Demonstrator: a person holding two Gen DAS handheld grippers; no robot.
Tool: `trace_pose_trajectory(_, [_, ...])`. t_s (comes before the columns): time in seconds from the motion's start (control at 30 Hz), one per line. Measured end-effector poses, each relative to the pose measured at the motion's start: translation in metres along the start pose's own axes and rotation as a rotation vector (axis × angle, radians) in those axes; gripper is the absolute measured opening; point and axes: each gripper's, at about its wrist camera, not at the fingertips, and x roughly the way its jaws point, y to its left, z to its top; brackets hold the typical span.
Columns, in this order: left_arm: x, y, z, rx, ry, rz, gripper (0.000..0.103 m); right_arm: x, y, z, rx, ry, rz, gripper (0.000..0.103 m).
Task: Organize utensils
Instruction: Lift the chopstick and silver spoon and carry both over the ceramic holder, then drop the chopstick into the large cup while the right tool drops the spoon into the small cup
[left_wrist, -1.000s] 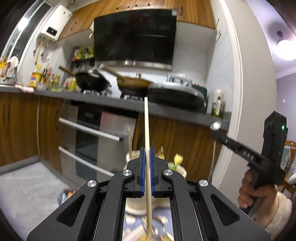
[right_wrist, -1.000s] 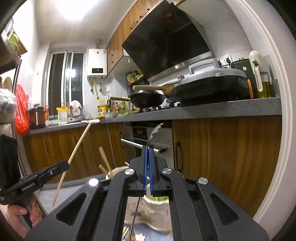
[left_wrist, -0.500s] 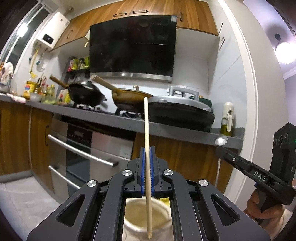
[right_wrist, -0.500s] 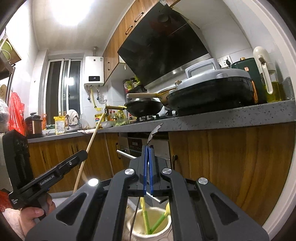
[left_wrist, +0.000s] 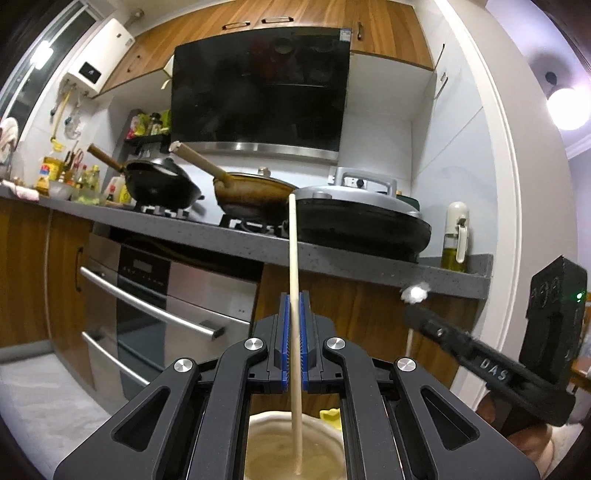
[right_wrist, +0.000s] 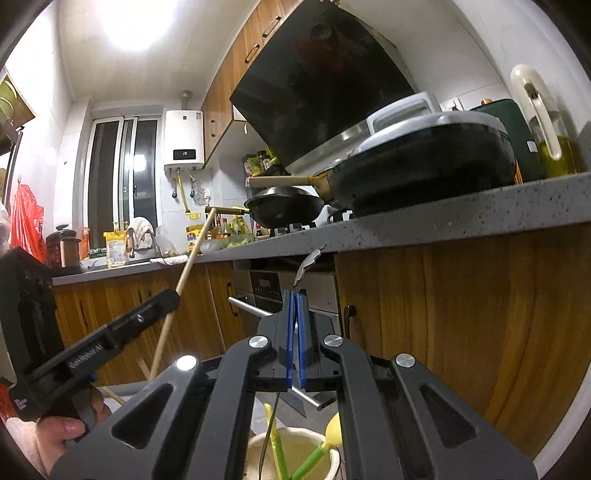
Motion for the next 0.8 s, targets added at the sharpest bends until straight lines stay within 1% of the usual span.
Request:
trace_pose_trajectory(0.07, [-0.001,-0.002,-0.001,0.013,0.000,0.005,0.005,0.003,-0.002,-0.002,0.008,0.012,0.002,0.002])
trace_pose_trajectory(0.17, [-0.002,0.000,0.001,0.008,-0.006,0.011,0.005,0.005,-0.003,-0.004,0.013,0.019,0.001,0.002])
trace_pose_trajectory(0.27, [-0.007,-0.003,0.003,0.005,-0.018,-0.010,0.005,0.004,-0.003,-0.005,0.013,0.019,0.003,0.002])
trace_pose_trajectory(0.4, [-0.009,-0.014,0.001,0.035,-0.017,-0.021,0.005,0.004,-0.002,-0.007,0.013,0.024,0.006,0.002])
trace_pose_trajectory(0.53, [-0.001,-0.009,-0.005,0.030,0.010,-0.017,0.005,0.004,0.000,-0.009,0.009,0.030,0.007,0.002])
trace_pose_trajectory(0.67, [0.008,0.005,-0.012,-0.023,0.048,-0.037,0.005,0.006,-0.001,-0.010,0.015,0.032,0.006,0.002])
trace_pose_trajectory(0.8, [0.009,0.012,-0.019,-0.044,0.072,-0.041,0.005,0.008,-0.002,-0.013,0.018,0.039,0.006,0.002])
